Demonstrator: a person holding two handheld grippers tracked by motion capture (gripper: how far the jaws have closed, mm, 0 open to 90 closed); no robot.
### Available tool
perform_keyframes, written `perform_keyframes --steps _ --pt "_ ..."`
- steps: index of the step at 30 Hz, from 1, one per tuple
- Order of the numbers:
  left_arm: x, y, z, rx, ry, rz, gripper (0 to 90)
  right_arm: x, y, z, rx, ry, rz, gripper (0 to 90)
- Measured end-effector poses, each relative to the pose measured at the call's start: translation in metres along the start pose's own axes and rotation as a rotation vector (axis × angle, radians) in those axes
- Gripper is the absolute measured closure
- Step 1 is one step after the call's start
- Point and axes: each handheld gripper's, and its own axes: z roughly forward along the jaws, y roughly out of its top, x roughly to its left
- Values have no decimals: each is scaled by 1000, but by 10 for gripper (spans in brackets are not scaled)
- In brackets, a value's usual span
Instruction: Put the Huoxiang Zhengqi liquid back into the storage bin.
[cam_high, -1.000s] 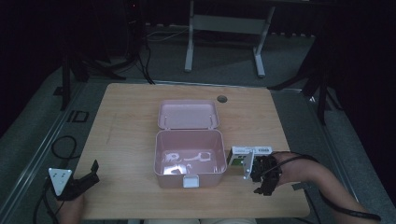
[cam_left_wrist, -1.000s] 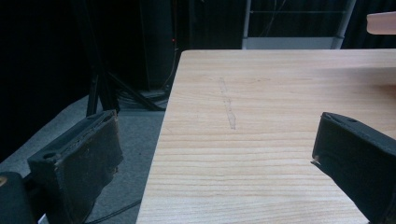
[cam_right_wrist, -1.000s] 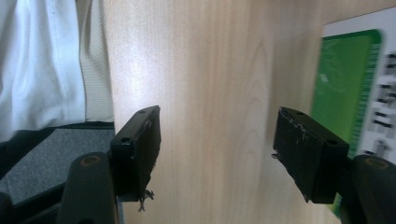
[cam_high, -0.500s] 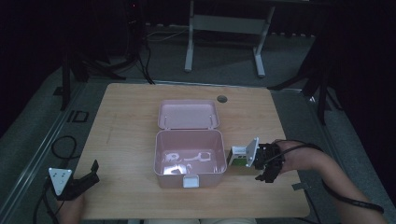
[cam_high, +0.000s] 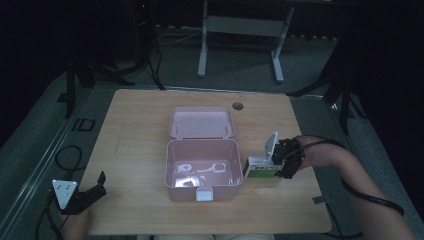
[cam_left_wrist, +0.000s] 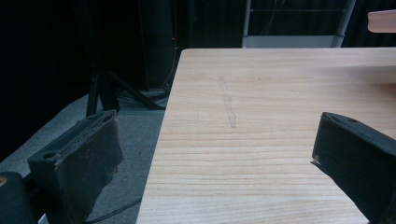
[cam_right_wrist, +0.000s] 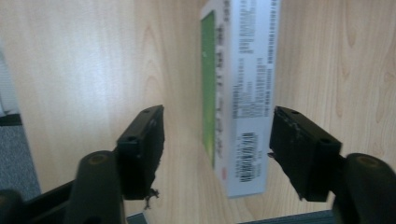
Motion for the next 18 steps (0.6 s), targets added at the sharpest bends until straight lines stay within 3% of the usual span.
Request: perform_keyframes --steps 7,18 --pt "0 0 0 1 -1 0 16 -19 7 16 32 22 21 395" --pt "-1 0 1 7 -6 9 16 -29 11 34 61 45 20 453"
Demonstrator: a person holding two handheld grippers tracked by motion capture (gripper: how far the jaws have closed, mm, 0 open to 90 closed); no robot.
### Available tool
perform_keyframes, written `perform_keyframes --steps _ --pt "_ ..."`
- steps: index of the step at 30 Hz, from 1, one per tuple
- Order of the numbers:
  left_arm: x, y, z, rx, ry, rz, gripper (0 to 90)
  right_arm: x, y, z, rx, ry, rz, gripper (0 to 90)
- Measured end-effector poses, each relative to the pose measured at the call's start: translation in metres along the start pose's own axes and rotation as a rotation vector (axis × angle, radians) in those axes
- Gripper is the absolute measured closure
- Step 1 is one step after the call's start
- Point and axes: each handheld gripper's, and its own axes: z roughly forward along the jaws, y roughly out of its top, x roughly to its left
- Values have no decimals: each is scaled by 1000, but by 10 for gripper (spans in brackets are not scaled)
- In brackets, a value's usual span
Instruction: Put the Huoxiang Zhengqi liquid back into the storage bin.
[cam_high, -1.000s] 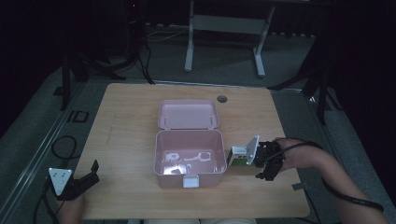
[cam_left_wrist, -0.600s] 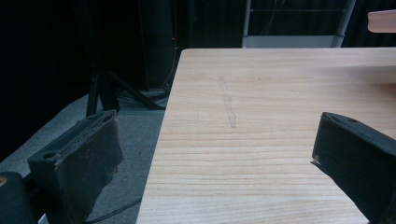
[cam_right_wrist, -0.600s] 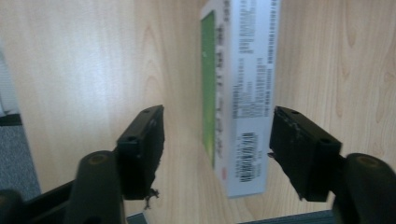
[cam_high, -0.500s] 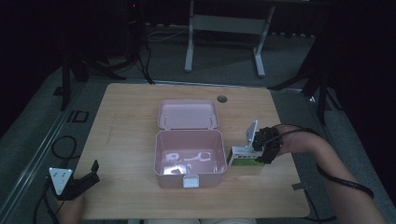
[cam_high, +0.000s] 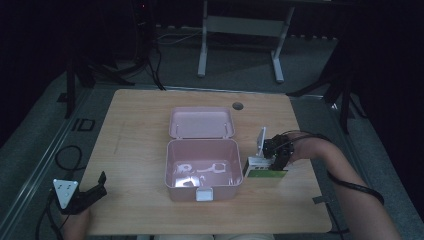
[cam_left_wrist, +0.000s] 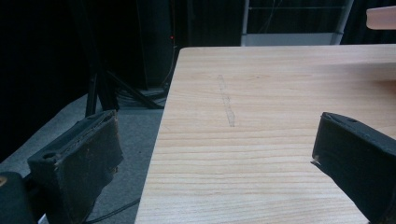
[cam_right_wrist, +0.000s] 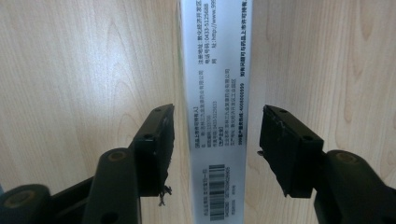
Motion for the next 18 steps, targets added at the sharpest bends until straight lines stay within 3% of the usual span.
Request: perform_keyframes --steps 8,10,18 --pt "0 0 0 3 2 5 16 -2 4 14 18 20 -31 512" --pt "0 0 0 4 1 7 16 -3 5 20 39 34 -33 567" --pt "-1 0 1 5 2 12 16 -6 4 25 23 76 -20 602"
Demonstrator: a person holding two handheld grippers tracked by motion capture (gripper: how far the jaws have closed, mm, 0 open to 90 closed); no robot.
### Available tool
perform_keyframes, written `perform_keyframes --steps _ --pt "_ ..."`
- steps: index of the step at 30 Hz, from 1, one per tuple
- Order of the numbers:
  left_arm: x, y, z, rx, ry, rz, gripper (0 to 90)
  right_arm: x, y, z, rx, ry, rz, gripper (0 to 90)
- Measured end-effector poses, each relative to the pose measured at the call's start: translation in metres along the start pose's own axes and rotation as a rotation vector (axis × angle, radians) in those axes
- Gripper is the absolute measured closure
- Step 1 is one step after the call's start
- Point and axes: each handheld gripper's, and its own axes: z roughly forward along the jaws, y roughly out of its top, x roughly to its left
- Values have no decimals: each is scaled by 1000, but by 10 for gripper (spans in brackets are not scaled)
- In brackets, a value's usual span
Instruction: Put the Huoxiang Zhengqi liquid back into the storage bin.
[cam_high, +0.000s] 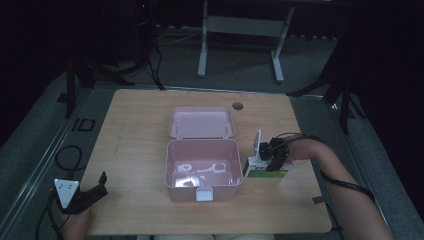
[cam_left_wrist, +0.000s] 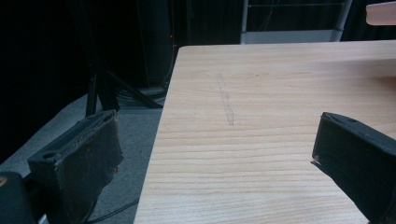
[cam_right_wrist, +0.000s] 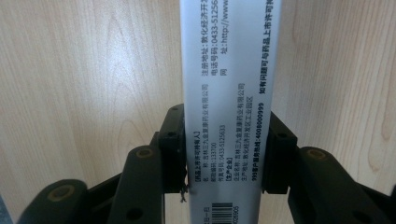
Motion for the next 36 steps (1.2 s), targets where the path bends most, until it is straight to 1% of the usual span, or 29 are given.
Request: perform_keyframes --steps 5,7,9,12,16,19,21,23,24,25,27,29,33,34,35,36 --pt "0 0 0 2 1 2 16 -1 -1 0 -12 12 18 616" --pt "0 0 0 2 1 2 16 0 -1 0 -12 14 13 617" --pt "0 0 0 1 2 0 16 0 -1 0 -6 9 19 618" --pt "0 0 0 3 1 1 16 0 -1 0 0 16 23 618" --pt "0 0 0 2 2 0 16 -1 -2 -2 19 7 32 619" --pt "0 0 0 3 3 -1 16 0 -3 -3 30 33 33 620" --pt "0 0 1 4 3 0 16 2 -3 -5 35 27 27 619" --pt "0 0 0 3 4 0 16 2 -5 -11 25 21 32 620" --pt "0 0 0 4 4 0 16 2 -5 -11 25 21 32 620" --pt "0 0 0 3 4 0 16 3 -6 -16 23 20 36 620" --pt "-1 0 1 4 5 0 16 4 -6 -19 22 19 35 620" --pt "0 0 0 3 5 0 16 5 -6 -24 23 26 42 620" --pt "0 0 0 4 5 -1 16 7 -8 -38 24 7 44 620" --pt "0 0 0 3 5 -1 16 8 -10 -45 21 4 51 620" --pt "0 0 0 3 6 -1 16 8 -10 -45 21 4 51 620" --pt "0 0 0 3 6 -2 16 10 -11 -49 23 4 58 620"
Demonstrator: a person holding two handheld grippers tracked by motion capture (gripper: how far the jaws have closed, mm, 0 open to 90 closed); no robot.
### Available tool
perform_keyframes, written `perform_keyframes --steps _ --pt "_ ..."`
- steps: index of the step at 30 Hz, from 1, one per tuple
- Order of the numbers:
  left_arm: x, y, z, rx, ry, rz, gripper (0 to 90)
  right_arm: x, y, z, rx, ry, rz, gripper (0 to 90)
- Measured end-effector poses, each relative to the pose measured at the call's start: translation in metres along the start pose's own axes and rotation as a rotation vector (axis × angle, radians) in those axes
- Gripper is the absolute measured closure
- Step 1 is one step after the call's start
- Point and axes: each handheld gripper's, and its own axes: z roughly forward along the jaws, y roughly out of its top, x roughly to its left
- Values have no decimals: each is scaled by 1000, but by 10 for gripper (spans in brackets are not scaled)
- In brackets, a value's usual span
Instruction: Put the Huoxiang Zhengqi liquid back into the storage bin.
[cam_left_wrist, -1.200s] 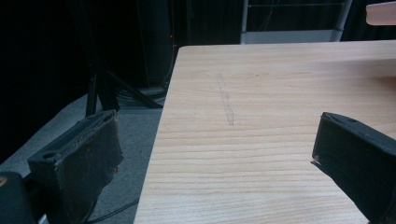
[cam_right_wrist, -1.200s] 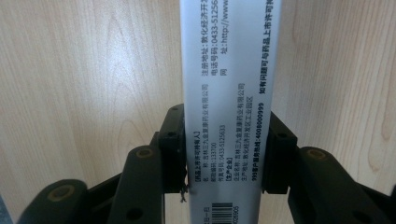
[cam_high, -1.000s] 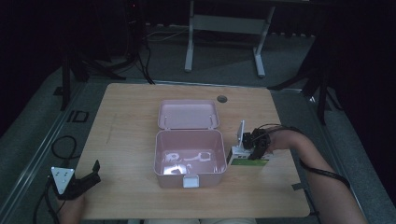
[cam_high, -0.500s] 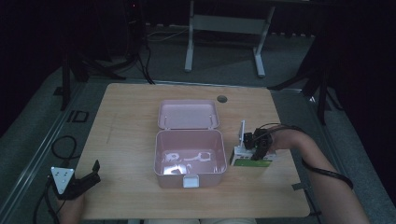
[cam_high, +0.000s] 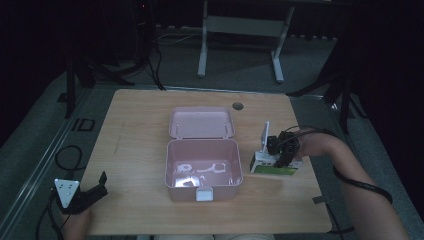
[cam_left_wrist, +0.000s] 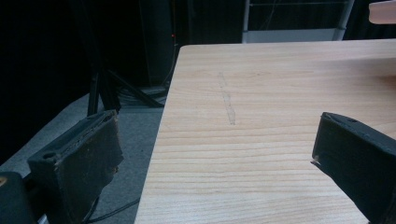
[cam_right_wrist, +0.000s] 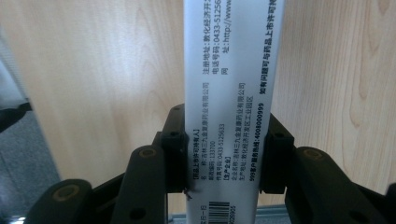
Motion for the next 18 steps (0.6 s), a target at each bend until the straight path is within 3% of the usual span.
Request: perform_keyframes --steps 8,18 --pt "0 0 0 1 1 0 16 10 -3 -28 1 11 2 620" --pt "0 0 0 5 3 -2 16 22 -4 -66 11 -18 1 620"
